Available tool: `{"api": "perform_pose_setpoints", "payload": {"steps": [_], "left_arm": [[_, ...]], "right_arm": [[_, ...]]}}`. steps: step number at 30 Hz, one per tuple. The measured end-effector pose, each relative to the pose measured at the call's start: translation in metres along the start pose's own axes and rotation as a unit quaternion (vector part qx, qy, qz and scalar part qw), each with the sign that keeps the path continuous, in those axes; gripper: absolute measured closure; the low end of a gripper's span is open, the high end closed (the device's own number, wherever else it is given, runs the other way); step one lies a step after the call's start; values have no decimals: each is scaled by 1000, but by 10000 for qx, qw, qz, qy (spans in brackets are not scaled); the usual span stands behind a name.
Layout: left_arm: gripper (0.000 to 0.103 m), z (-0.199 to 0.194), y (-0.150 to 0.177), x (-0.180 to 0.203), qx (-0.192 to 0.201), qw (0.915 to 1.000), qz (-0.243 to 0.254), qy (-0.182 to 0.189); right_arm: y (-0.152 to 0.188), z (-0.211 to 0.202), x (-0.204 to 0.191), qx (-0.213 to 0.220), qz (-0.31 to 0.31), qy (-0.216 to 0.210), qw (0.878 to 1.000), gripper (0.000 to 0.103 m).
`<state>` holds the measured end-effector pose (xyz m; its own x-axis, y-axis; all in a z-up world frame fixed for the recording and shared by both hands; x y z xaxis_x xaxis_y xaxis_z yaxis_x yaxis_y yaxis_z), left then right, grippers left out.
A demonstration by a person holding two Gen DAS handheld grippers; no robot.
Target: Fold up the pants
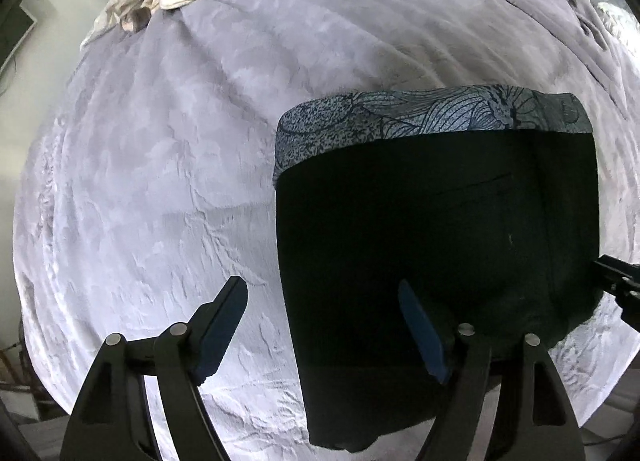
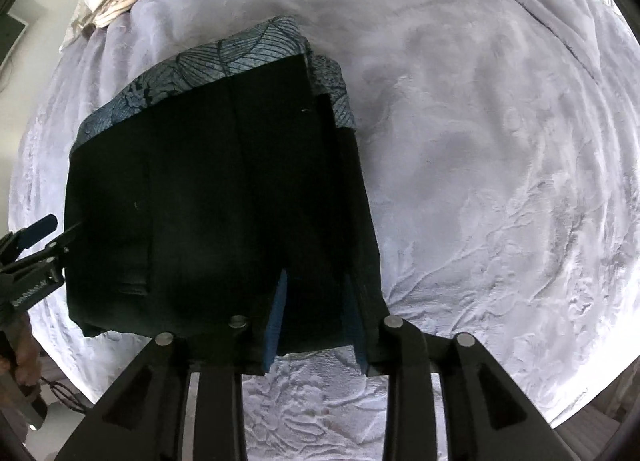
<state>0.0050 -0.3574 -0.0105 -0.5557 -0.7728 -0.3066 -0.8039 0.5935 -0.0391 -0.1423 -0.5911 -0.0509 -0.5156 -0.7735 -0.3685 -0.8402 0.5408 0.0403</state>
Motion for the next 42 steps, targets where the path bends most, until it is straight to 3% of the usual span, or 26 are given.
{"api": "perform_pose_setpoints", "payload": {"steps": [16, 19, 24, 33, 42], "left_arm": [[24, -3, 8, -3, -194, 9998, 56, 82], [7, -1, 7, -5, -209, 9998, 71, -18], [6, 2, 10, -8, -256, 9997, 31, 16], [6, 4, 10, -10, -306, 9995, -8, 54], [6, 8, 7, -14, -330, 9994, -46, 130]], "right_arm": [[0, 0, -19, 26, -83, 220, 9997, 70], [0, 1, -20, 28, -84, 239, 9997, 70], [0, 2, -21, 20, -101, 254, 9996, 70], [0, -2, -11, 37, -20, 292, 9996, 51], [-1, -14, 6, 62, -4, 101, 9999, 40]]}}
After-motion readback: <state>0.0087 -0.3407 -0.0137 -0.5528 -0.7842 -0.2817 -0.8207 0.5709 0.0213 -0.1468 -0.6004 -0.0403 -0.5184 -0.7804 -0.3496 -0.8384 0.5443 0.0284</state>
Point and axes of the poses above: each gripper's, at about its wrist camera, not at the fingertips, and z roughly the way its jaws point, x to its right, y to its underside, the point moved 1 cm from there along z, roughly the way its jaws point, and after that the axes turned 2 degrees about -y, right-handed, at the moved point
